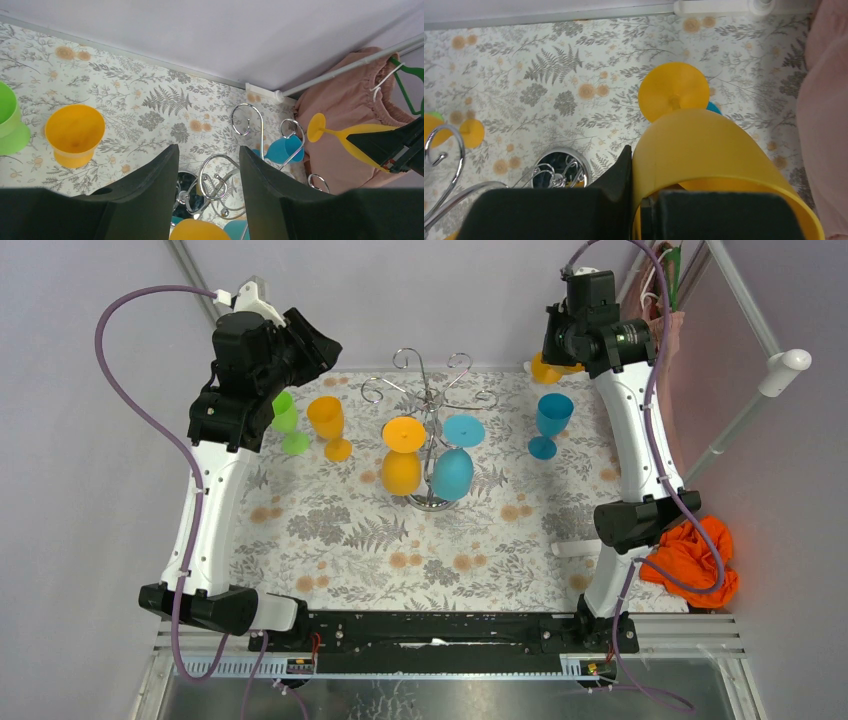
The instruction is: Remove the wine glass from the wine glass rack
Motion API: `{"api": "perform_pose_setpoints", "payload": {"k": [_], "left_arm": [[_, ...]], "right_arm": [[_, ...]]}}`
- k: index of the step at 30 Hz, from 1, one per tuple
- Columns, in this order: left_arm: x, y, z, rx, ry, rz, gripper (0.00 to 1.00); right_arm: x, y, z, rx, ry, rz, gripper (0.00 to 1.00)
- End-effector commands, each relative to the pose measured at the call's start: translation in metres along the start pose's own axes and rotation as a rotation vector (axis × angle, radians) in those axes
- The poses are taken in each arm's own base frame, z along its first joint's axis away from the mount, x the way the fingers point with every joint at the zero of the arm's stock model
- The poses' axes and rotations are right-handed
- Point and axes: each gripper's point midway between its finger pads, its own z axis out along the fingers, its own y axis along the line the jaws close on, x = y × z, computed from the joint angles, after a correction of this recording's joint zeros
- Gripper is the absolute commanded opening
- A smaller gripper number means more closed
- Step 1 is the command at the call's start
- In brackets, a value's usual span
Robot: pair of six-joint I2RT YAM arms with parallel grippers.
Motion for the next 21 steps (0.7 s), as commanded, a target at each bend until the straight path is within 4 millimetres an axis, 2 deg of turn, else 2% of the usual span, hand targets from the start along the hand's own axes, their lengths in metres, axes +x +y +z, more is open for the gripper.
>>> {"api": "perform_pose_setpoints", "payload": {"k": [1, 6, 13, 21], "left_arm": [[0.003, 0.008, -0.001, -0.026, -0.009, 0.039, 0.55], [0.009, 0.01, 0.002, -0.03, 0.007, 0.042, 0.55], [0.011, 0.015, -0.001, -0.043, 0.004, 0.059, 0.56], [0.011, 0.016, -0.004, -0.045, 0.001, 0.065, 0.58]], "right_arm": [[0.006, 0.024, -0.001, -0.113, 0.017, -0.051, 0.0], [0.022, 0.04, 0.013, -0.166, 0.082, -0.084, 0.0], [0.059, 0.067, 0.049, -0.219, 0.217, -0.136, 0.0], [0.103, 0.072, 0.08, -0.195, 0.352, -0.172, 0.0]]}}
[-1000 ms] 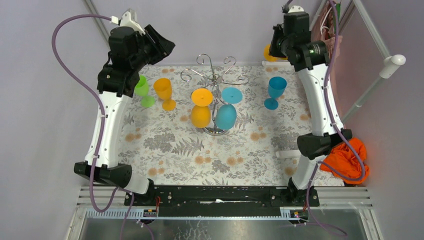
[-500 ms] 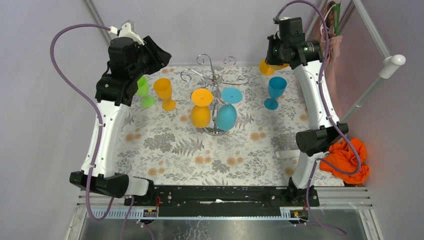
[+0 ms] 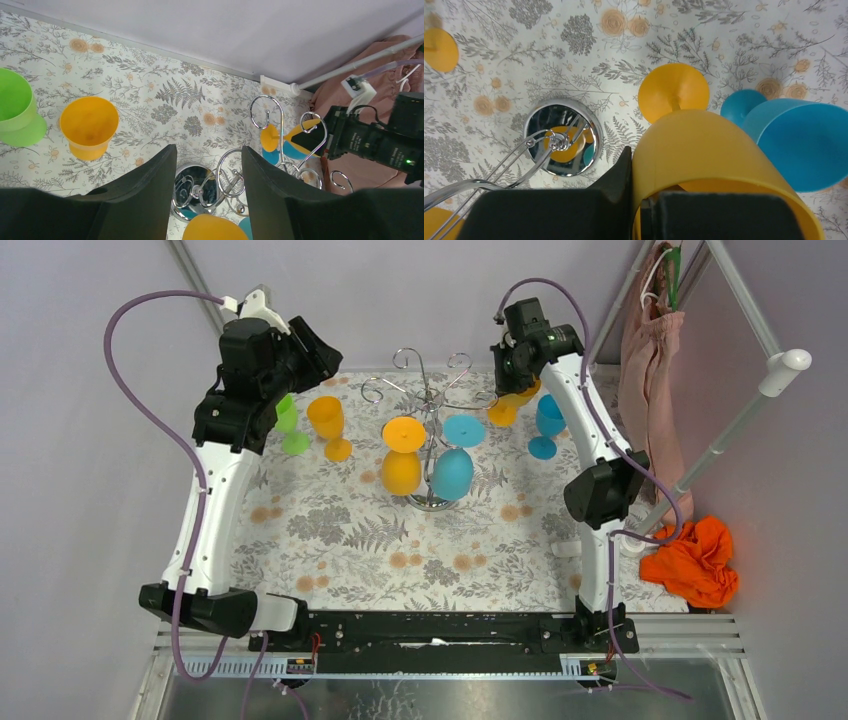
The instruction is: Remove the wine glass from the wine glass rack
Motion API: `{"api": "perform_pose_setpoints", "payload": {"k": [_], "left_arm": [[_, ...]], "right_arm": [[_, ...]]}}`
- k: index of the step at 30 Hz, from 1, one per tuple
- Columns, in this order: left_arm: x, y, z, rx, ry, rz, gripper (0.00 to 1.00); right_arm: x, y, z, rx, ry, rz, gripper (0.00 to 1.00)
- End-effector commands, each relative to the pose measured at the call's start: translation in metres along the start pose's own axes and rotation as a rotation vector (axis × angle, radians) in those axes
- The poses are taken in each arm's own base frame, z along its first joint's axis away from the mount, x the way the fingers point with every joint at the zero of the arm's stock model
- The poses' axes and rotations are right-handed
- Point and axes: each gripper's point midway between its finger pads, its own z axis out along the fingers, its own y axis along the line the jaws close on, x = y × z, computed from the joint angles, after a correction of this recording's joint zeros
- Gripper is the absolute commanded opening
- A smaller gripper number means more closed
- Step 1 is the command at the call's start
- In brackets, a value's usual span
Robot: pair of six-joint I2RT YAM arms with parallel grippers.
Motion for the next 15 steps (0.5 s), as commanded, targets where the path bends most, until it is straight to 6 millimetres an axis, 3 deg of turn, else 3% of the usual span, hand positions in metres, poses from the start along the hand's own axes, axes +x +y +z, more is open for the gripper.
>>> {"api": "perform_pose_setpoints", "payload": {"k": [1, 15], "left_arm": [[-0.004, -0.001, -0.008, -0.002, -0.027, 0.026, 0.58], [0.0, -0.001, -0.009, 0.012, -0.025, 0.024, 0.59]], "right_arm": [[0.011, 0.006, 0.002, -0.015, 0.039, -0.036, 0.0], [0.079, -0.005, 0.055, 0.013, 0.237, -0.05, 0.0]]}}
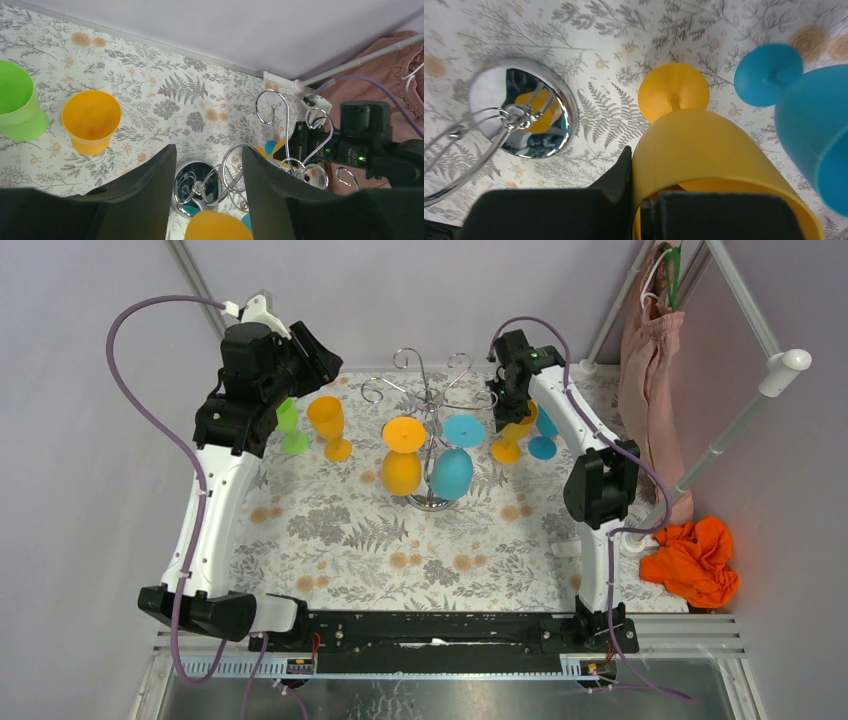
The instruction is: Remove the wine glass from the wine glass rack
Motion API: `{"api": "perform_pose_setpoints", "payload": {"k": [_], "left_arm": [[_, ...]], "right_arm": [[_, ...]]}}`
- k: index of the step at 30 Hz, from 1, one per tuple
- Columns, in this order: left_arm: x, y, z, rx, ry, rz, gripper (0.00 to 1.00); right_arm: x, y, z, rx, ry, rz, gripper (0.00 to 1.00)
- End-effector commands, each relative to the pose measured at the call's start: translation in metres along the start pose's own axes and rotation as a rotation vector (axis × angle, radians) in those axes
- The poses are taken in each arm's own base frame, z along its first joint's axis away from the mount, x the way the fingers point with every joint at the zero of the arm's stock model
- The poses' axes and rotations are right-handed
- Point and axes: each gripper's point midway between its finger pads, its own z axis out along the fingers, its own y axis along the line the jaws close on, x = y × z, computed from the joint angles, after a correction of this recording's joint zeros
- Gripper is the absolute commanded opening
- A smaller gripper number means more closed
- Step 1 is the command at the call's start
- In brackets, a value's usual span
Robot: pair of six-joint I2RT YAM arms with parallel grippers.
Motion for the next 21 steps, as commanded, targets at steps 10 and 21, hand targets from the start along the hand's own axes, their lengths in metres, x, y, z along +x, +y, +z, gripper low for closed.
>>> {"api": "perform_pose_setpoints", "payload": {"k": [10, 21], "left_arm": [[-0.003, -0.004, -0.005, 0.029, -0.043, 0.019, 0.59], [0.005, -0.001, 0.001, 0.029, -0.028, 0.018, 0.59]], "right_arm": [[-0.002, 0.001, 0.026, 0.051, -0.044, -0.04, 0.0], [0.003, 0.001, 0.047, 0.093, -0.024, -0.044, 0.0]]}}
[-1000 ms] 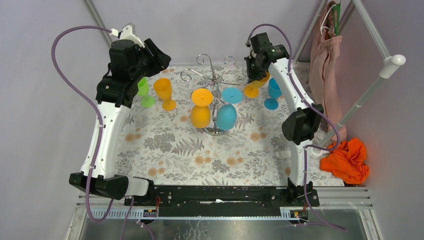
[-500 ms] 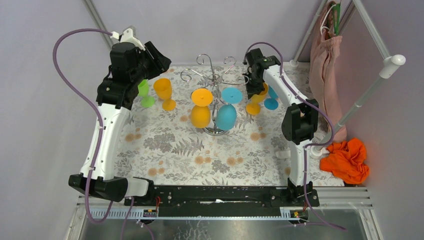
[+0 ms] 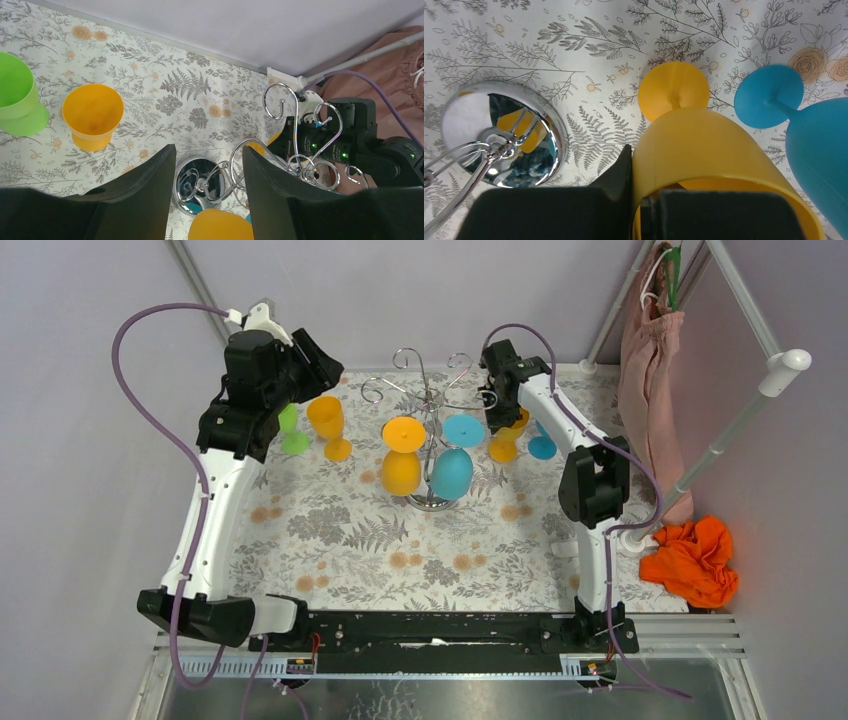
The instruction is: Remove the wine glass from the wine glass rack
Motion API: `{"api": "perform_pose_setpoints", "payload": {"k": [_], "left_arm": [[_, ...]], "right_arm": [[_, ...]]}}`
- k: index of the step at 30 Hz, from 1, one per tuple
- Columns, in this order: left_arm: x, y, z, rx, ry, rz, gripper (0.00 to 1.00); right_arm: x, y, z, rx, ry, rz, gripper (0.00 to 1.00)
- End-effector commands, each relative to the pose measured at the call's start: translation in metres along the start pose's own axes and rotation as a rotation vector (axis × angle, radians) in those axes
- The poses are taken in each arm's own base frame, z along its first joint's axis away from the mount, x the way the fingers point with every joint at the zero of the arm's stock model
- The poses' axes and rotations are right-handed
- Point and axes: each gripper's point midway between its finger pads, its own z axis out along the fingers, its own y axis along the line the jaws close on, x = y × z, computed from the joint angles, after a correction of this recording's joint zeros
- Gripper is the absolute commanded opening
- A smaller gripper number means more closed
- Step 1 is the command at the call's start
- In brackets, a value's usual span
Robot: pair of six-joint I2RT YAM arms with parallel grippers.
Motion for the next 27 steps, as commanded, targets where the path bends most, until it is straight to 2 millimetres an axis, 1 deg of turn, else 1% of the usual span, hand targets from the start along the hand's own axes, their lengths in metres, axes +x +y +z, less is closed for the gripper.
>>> {"api": "perform_pose_setpoints", "payload": {"k": [1, 3, 7, 9, 10, 12, 14, 16, 18, 23, 25, 27], "left_arm": [[-0.007, -0.007, -0.001, 0.034, -0.041, 0.019, 0.59], [-0.008, -0.007, -0.003, 0.031, -0.046, 0.023, 0.6], [-0.008, -0.005, -0.006, 0.026, -0.054, 0.026, 0.6], [-0.008, -0.005, -0.006, 0.025, -0.053, 0.026, 0.6], [-0.008, -0.005, -0.007, 0.024, -0.054, 0.025, 0.6], [-0.007, -0.005, -0.008, 0.025, -0.054, 0.026, 0.61], [-0.007, -0.004, -0.008, 0.025, -0.053, 0.026, 0.61], [-0.006, -0.004, -0.009, 0.025, -0.052, 0.025, 0.61], [-0.005, -0.005, -0.01, 0.032, -0.048, 0.023, 0.62], [-0.004, -0.009, -0.017, 0.05, -0.048, 0.019, 0.62], [-0.005, -0.01, -0.021, 0.046, -0.043, 0.002, 0.62], [-0.001, -0.018, -0.026, 0.085, -0.022, -0.023, 0.62]], "right_arm": [[0.001, 0.001, 0.011, 0.036, -0.006, -0.016, 0.0], [0.003, 0.002, 0.013, 0.036, -0.005, -0.016, 0.03], [0.004, 0.002, 0.013, 0.037, -0.012, -0.012, 0.13], [0.003, 0.002, 0.012, 0.037, -0.021, -0.007, 0.21], [0.003, 0.002, 0.01, 0.036, -0.025, -0.005, 0.26], [0.0, 0.002, 0.005, 0.034, -0.041, -0.003, 0.3], [-0.003, 0.002, 0.0, 0.033, -0.053, 0.0, 0.38], [-0.005, 0.002, -0.004, 0.035, -0.061, 0.002, 0.4], [-0.007, 0.002, -0.009, 0.035, -0.067, 0.002, 0.45], [-0.017, 0.003, -0.033, 0.025, -0.115, 0.007, 0.47], [-0.022, 0.004, -0.048, 0.018, -0.141, 0.009, 0.47], [-0.029, 0.006, -0.066, 0.008, -0.178, 0.009, 0.48]]}}
